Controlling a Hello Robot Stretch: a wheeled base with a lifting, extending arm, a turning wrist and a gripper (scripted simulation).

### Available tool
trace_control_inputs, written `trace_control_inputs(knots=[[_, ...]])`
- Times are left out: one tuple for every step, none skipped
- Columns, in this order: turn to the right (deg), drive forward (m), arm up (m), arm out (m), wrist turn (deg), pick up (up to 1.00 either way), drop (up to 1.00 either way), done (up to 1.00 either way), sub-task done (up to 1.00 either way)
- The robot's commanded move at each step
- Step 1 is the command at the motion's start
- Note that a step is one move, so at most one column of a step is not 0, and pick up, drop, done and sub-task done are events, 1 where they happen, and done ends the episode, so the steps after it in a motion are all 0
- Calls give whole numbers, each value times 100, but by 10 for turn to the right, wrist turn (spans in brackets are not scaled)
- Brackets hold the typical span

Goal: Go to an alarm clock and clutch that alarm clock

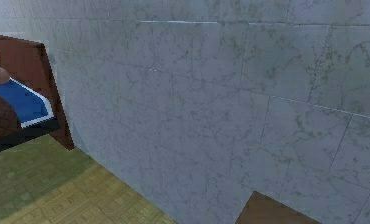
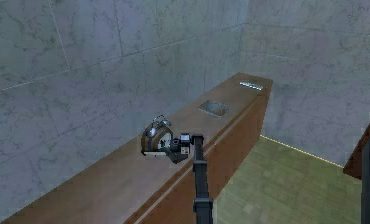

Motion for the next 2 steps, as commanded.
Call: trace_control_inputs(knots=[[0, 0, 10, 0, 0, 0, 0, 0, 0], [0, 0, 0, 0, 0, 0, 0, 100, 0]])
